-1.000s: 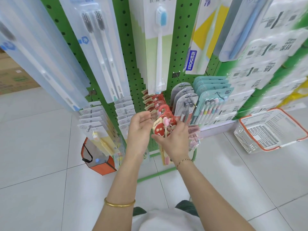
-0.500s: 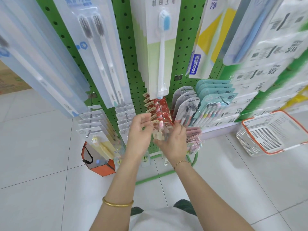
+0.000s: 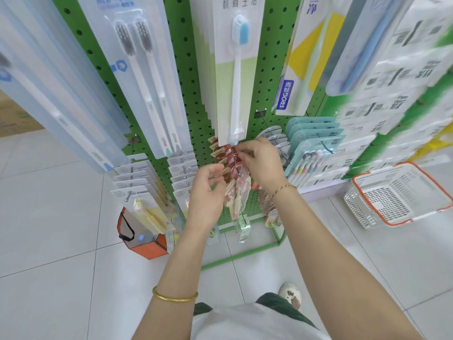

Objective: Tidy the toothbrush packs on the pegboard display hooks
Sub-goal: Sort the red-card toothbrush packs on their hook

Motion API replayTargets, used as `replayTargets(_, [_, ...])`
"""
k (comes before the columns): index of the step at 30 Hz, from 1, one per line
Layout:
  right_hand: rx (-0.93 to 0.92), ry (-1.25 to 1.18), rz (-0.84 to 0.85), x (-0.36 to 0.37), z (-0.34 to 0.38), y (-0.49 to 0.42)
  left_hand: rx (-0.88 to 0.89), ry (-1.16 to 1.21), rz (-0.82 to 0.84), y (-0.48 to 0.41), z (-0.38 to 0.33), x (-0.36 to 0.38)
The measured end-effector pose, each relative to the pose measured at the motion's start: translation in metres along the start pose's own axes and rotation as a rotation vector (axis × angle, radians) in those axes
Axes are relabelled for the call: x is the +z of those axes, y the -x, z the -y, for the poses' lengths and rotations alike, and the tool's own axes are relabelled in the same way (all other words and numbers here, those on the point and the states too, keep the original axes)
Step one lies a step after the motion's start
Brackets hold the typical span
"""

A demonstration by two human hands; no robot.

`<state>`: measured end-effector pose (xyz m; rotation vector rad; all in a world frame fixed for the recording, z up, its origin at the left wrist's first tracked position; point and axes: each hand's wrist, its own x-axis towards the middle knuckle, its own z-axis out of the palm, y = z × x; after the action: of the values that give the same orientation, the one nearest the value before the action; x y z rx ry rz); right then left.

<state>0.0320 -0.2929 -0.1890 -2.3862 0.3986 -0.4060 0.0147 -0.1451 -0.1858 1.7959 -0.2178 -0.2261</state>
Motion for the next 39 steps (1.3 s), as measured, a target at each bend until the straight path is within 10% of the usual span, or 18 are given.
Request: replayTargets(39, [0.098,-0.164,-0.2,-0.056,-0.024,0.09,0.028,-0.067,0.162,0.047,0.0,0.028])
